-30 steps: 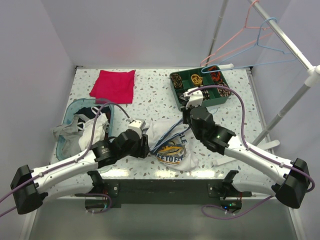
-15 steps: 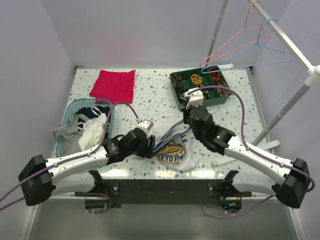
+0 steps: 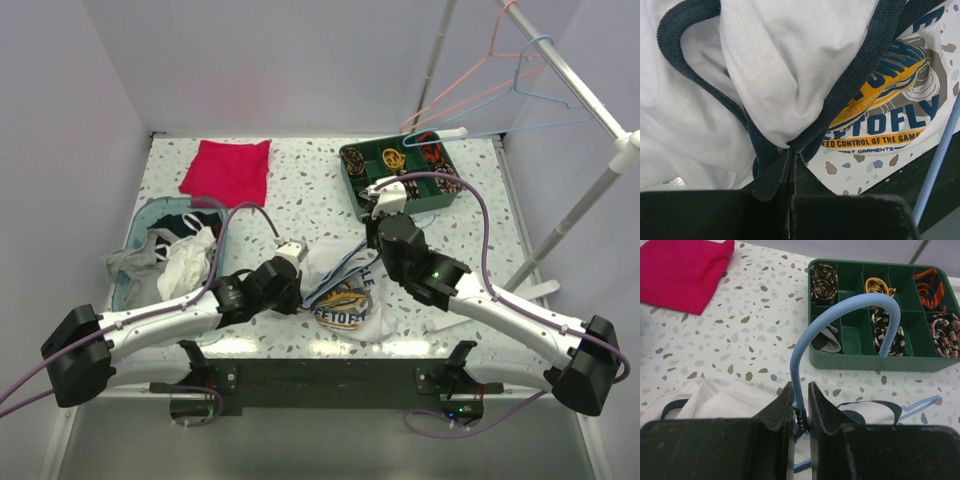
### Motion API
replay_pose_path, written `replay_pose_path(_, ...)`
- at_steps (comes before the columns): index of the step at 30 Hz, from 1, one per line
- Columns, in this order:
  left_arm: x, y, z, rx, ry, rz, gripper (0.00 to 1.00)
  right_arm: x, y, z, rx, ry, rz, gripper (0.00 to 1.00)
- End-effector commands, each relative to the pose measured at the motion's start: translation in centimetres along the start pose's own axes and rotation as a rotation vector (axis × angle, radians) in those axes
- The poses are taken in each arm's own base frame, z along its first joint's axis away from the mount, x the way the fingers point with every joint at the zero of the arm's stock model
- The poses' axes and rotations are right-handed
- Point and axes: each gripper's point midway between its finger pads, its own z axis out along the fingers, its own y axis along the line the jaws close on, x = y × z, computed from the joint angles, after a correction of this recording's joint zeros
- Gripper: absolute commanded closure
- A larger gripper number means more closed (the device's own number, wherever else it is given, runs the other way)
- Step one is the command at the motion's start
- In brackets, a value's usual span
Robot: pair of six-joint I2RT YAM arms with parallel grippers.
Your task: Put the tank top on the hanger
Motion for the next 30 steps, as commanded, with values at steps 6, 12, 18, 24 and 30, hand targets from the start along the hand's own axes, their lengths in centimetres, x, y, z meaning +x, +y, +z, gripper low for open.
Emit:
replay_pose_path(6, -6.2, -1.4, -4.0, 0.022, -0.194, -0.041, 1.00, -2.3, -1.7, -0.2, 0.106, -0.072, 0.039, 1.00)
replay_pose_path(12, -7.3, -2.3, -5.7, 0.062, -0.218, -0.057, 1.00, -2.9, -3.1, -0.1, 0.218, -0.090, 0.052, 1.00)
replay_pose_path(18, -7.9, -3.1, -6.8, 0.095, -0.220, -0.052, 1.00, -3.6, -4.1, 0.0, 0.318, -0.122, 0.073, 1.00)
replay_pose_path(24, -8.5, -3.7, -8.0, 0.123, -0.221, -0.035, 1.00, -3.8, -4.2, 0.1, 0.369, -0.144, 0.109, 1.00)
replay_pose_path(30, -7.4, -3.5, -7.2, 0.120, -0.184, -0.018, 1.00, -4.5, -2.4, 0.7, 0.274, -0.141, 0.166, 1.00)
